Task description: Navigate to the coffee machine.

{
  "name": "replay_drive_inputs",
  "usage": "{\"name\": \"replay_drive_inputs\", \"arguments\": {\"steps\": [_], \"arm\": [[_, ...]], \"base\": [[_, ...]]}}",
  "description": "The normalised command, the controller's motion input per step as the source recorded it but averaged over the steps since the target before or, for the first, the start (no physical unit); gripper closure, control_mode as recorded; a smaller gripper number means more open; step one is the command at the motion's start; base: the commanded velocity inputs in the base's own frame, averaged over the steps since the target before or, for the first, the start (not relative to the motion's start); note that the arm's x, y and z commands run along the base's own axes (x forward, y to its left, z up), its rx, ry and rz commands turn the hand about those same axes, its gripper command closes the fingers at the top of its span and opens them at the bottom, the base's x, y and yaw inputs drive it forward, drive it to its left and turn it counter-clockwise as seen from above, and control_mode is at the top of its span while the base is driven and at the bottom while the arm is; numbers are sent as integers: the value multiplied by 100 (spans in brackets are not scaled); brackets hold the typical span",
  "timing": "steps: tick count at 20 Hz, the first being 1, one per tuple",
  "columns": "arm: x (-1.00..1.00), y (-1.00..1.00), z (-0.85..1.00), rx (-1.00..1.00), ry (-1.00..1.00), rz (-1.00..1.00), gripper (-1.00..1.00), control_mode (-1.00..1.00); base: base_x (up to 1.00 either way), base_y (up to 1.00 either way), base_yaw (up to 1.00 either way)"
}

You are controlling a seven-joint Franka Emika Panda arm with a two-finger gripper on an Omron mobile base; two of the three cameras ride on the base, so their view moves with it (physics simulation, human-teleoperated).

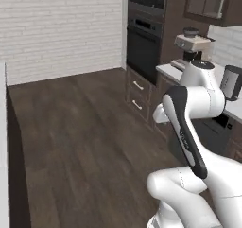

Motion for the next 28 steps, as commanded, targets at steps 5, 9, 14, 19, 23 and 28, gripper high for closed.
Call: {"name": "replay_drive_inputs", "arguments": {"steps": [5, 9, 14, 19, 23, 28], "arm": [[0, 0, 0, 0, 0, 0, -100, 100], [0, 0, 0, 0, 0, 0, -100, 100], [0, 0, 0, 0, 0, 0, -100, 100], [0, 0, 0, 0, 0, 0, -100, 100], [0, 0, 0, 0, 0, 0, -100, 100], [0, 0, 0, 0, 0, 0, -100, 100]], "base": [[100, 0, -53], [100, 0, -50], [100, 0, -50], [100, 8, -43], [100, 28, -38], [97, 51, -39]]}}
